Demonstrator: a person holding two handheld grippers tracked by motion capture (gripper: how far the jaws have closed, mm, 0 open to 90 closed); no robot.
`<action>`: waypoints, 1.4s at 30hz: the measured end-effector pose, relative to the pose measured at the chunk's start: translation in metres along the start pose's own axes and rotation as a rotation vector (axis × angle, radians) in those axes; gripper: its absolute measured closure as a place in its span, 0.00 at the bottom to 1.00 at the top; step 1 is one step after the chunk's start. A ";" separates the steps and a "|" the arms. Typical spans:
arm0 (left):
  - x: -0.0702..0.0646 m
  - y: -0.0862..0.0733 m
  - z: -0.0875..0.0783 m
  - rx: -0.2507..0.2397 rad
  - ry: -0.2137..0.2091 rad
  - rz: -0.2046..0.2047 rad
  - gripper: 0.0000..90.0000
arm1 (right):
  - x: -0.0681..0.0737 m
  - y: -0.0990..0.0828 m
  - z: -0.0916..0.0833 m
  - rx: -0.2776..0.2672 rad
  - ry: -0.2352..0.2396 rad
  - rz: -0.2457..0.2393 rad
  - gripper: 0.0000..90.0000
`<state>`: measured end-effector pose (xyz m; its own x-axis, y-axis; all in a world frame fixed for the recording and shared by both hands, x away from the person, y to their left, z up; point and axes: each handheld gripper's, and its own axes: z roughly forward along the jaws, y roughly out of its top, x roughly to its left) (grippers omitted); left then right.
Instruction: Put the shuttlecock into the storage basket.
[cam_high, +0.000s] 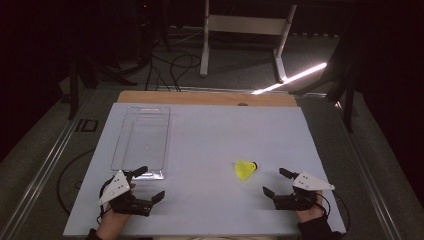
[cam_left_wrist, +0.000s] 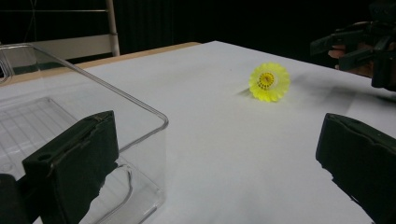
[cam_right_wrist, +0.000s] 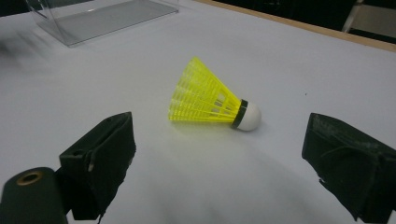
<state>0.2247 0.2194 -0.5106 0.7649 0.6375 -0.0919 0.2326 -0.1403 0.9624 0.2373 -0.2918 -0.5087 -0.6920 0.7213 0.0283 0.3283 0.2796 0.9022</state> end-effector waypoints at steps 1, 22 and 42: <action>0.000 0.000 0.000 0.000 0.000 0.000 0.00 | 0.000 0.000 0.000 0.000 0.000 0.000 0.11; -0.007 0.009 0.007 0.116 -0.056 0.036 0.00 | 0.001 0.002 -0.003 -0.026 0.010 0.008 0.11; -0.014 0.086 0.020 0.237 -0.188 0.035 0.00 | 0.002 0.003 -0.001 -0.031 0.028 0.019 0.10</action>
<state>0.2458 0.1838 -0.4318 0.8678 0.4805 -0.1266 0.3207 -0.3470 0.8813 0.2365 -0.2899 -0.5060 -0.7041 0.7078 0.0573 0.3218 0.2462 0.9142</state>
